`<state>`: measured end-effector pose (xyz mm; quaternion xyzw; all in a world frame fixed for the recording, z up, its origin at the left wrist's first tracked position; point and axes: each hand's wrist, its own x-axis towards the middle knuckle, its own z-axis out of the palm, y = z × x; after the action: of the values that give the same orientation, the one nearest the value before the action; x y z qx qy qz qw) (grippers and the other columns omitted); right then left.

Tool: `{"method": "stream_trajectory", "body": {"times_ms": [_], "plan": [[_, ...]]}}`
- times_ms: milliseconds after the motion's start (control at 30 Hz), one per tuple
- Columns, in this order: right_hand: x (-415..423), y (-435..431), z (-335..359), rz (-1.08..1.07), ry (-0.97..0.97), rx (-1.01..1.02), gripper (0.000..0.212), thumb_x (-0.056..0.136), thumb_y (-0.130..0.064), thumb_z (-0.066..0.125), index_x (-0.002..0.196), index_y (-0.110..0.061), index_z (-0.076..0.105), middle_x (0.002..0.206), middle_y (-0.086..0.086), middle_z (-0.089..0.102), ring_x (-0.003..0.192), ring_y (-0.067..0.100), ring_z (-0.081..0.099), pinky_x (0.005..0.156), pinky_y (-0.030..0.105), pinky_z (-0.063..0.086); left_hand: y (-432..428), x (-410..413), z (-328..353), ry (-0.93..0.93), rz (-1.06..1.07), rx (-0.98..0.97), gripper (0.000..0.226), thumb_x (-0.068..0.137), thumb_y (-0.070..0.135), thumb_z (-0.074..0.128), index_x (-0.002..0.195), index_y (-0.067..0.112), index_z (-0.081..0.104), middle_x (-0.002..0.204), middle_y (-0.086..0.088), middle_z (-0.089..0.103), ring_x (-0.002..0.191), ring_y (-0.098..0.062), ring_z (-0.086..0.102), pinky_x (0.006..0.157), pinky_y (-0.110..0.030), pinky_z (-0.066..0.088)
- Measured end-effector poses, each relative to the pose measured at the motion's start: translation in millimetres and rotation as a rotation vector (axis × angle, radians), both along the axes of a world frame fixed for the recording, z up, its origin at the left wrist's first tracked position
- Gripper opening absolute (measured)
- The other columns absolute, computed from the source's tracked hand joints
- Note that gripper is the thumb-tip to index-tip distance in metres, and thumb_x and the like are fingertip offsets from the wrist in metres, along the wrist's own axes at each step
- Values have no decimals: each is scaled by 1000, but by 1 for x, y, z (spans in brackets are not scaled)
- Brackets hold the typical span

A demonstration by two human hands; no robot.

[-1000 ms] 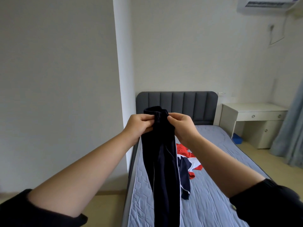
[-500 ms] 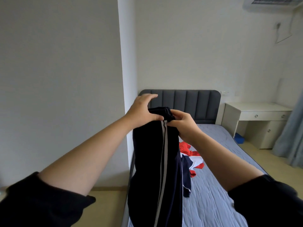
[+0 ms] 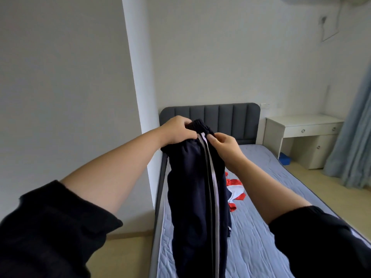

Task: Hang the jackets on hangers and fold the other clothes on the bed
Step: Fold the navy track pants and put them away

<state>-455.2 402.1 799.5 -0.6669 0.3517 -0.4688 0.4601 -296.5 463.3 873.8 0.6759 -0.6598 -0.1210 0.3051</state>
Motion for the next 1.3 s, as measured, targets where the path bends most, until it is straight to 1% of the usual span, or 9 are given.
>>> {"method": "stream_trajectory", "body": {"times_ms": [167, 267, 367, 500, 633, 800, 967, 1100, 1300], "plan": [[-43, -28, -36, 51, -58, 414, 41, 95, -42, 54, 91, -3, 66, 82, 8, 67, 80, 20, 63, 79, 34, 54, -42, -40, -13, 299, 16, -35, 7, 77, 19, 68, 76, 12, 67, 73, 1, 62, 70, -13, 58, 69, -27, 46], [-62, -64, -39, -236, -2, 301, 56, 96, -42, 50, 78, 10, 59, 71, 10, 57, 74, 22, 51, 68, 32, 42, -74, -80, -29, 441, 23, -45, 5, 79, 18, 67, 77, 13, 65, 75, -2, 61, 71, -14, 56, 68, -27, 46], [-100, -99, -27, -457, 120, 175, 55, 99, -41, 46, 56, -6, 44, 58, 7, 48, 69, 25, 45, 60, 31, 32, -109, -123, -43, 645, 20, -61, 7, 82, 14, 65, 75, 14, 66, 76, -2, 64, 72, -14, 58, 67, -25, 46], [-152, -139, -8, -626, 406, -28, 52, 95, -50, 46, 69, -7, 58, 73, 11, 56, 73, 30, 51, 64, 31, 36, -140, -168, -63, 894, 22, -65, 18, 87, 9, 62, 72, 17, 65, 65, 4, 63, 63, -9, 57, 55, -17, 46], [-158, -152, -13, -640, 599, -146, 51, 94, -51, 47, 76, -7, 63, 72, 9, 55, 71, 28, 49, 63, 30, 36, -146, -167, -91, 1022, 37, -5, 13, 89, 11, 60, 78, 16, 64, 76, -3, 64, 70, -14, 60, 64, -25, 48], [-112, -143, -71, -501, 690, -65, 50, 92, -53, 47, 76, -8, 64, 76, 9, 61, 73, 29, 54, 63, 30, 37, -124, -117, -149, 998, 138, 81, 6, 87, 16, 62, 81, 16, 65, 83, -7, 66, 82, -22, 62, 74, -31, 48], [-24, -131, -175, -285, 820, -77, 43, 93, -52, 45, 84, -13, 63, 93, 12, 67, 83, 32, 57, 69, 33, 42, -81, -39, -249, 945, 303, 138, 9, 89, 17, 60, 82, 17, 64, 79, -4, 64, 73, -17, 60, 65, -26, 47], [43, -126, -322, -72, 936, -87, 38, 95, -31, 48, 124, -7, 49, 129, 17, 52, 119, 37, 48, 94, 43, 40, -46, 22, -387, 715, 523, 203, 9, 83, 19, 65, 75, 20, 63, 70, 3, 61, 67, -14, 58, 60, -22, 44], [75, -81, -576, 127, 1114, -58, 55, 97, -31, 49, 143, -7, 29, 145, 15, 35, 133, 35, 34, 106, 45, 34, 6, 66, -634, 532, 653, 392, 18, 79, 18, 67, 95, 12, 70, 88, -6, 66, 79, -20, 58, 69, -25, 40]]}}
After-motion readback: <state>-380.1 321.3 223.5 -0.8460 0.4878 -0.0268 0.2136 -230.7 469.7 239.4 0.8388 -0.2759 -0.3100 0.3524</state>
